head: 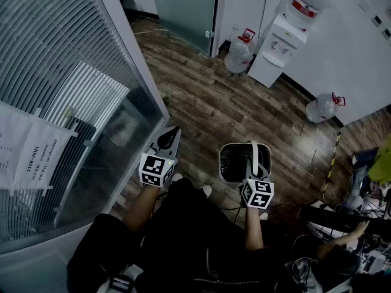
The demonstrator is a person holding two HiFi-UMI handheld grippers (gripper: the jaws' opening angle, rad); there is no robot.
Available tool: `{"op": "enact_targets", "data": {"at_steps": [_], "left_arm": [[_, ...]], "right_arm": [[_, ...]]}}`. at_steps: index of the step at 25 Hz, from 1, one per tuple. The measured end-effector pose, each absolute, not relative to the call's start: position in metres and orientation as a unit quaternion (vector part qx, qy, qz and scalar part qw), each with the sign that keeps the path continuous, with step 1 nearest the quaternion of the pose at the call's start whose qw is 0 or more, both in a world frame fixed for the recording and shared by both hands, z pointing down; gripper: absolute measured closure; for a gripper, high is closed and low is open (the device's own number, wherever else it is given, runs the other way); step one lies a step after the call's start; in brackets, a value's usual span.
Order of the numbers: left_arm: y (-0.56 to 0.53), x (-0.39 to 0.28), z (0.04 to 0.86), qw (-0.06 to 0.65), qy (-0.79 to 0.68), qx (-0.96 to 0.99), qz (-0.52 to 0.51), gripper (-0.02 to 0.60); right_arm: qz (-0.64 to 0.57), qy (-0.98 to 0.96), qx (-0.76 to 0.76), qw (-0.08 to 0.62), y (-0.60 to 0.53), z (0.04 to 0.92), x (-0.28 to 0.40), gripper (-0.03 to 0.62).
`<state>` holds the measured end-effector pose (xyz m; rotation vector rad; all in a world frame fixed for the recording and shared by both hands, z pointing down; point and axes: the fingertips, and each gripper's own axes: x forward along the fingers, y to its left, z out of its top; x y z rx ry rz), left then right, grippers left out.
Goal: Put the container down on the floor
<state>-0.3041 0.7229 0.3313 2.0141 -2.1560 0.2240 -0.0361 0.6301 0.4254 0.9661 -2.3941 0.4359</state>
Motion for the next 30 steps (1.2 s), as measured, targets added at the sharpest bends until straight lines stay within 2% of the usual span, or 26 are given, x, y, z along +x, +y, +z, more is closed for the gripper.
{"op": "enact_targets", "data": {"at_steps": [7, 16, 30], "left_arm": [[0.744, -0.342, 0.330, 0.102, -0.751, 0.648, 0.075, 0.566], [0.747, -0.356, 0.331, 0.110, -0.754, 0.643, 0.073, 0.566], [0.707, -0.319, 0.332, 0.108, -0.736, 0.663, 0.084, 0.566]], "right_arm": [[0.163, -0.901, 0.311, 0.256, 0.630, 0.419, -0.096, 0.583], [0.169, -0.910, 0.272, 0.262, 0.634, 0.419, -0.136, 0.582], [0.176, -0.909, 0.272, 0.261, 0.617, 0.417, -0.123, 0.582]]}}
